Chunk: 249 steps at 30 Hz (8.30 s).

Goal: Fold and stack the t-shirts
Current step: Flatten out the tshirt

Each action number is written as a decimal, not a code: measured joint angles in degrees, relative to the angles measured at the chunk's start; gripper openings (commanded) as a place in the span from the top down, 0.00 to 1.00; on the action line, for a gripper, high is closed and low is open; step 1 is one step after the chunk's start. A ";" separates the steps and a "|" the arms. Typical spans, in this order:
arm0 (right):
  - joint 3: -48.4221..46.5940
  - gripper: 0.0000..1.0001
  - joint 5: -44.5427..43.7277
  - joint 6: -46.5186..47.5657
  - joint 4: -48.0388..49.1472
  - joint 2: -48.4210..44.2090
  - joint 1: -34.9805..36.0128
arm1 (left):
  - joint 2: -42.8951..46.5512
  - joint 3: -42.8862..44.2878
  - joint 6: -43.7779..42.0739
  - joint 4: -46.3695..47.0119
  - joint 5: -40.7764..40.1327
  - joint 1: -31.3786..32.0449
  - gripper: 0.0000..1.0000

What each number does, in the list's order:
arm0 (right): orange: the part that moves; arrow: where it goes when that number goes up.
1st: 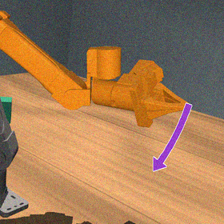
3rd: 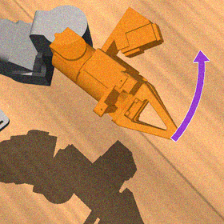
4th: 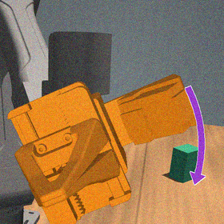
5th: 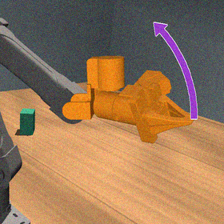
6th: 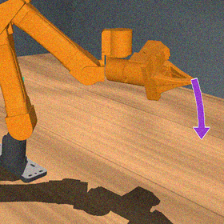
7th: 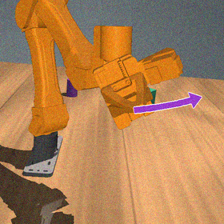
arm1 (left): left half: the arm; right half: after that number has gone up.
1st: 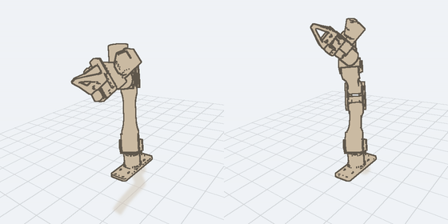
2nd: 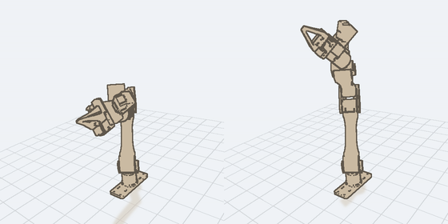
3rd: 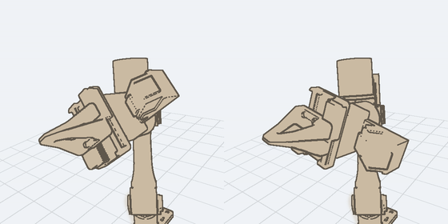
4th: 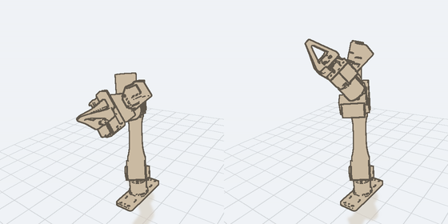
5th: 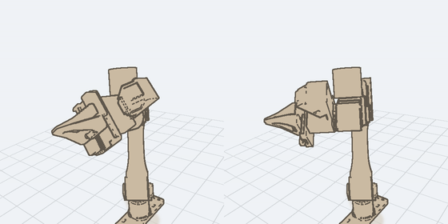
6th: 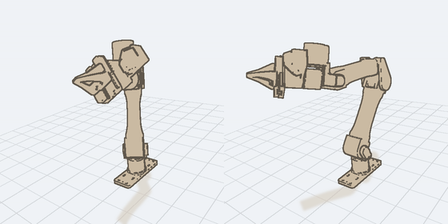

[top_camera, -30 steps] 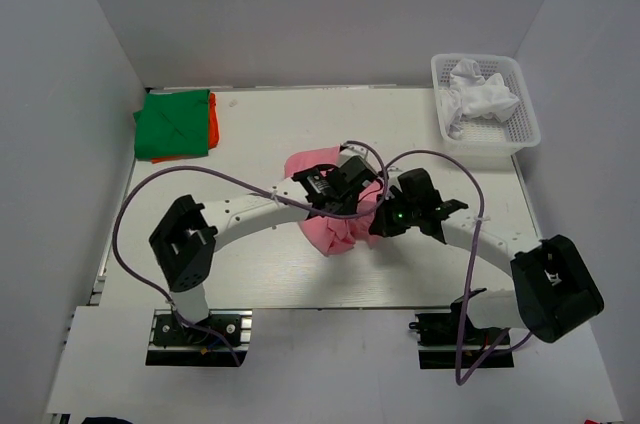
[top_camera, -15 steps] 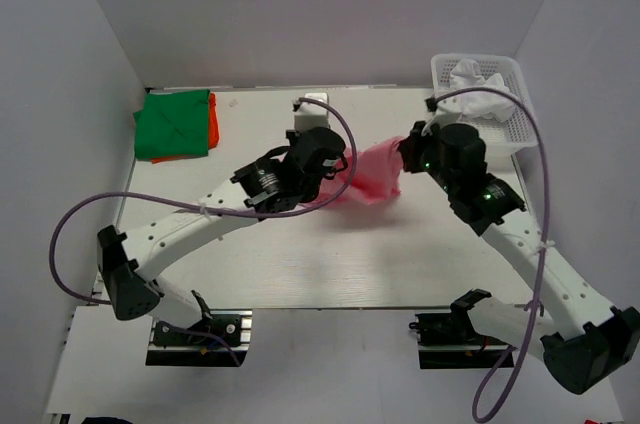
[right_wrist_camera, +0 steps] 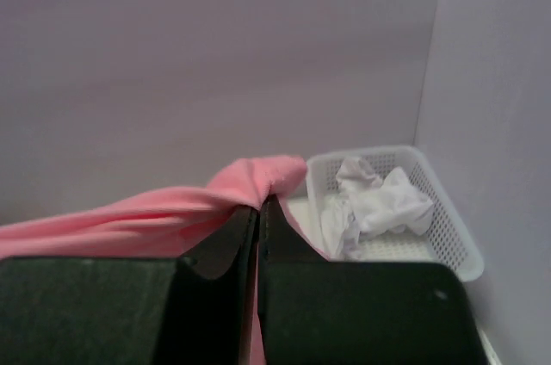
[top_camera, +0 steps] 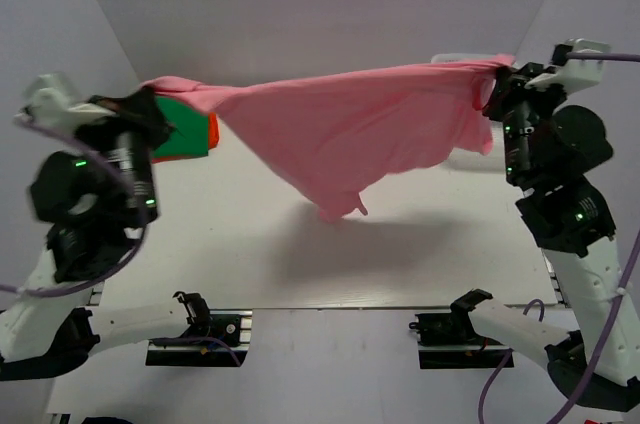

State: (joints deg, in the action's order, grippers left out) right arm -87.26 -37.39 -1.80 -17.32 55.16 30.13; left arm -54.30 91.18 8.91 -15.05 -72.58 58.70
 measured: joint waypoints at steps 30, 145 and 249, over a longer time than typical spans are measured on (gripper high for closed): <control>-25.29 1.00 2.78 10.80 12.98 48.28 -7.10 | -56.11 35.47 -27.52 24.20 -0.35 -25.46 1.00; 36.65 1.00 42.99 -18.05 3.08 37.13 -20.41 | -35.71 -41.13 45.18 -26.21 53.53 -28.24 0.00; 53.92 1.00 39.21 -18.75 7.10 13.31 -20.74 | -23.19 -43.32 42.64 -34.10 52.72 -27.63 1.00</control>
State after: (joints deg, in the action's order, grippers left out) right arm -33.34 1.83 -20.56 -10.22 68.47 9.39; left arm -77.49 47.86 51.55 -49.15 -19.86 31.07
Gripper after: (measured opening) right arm 0.011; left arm 0.011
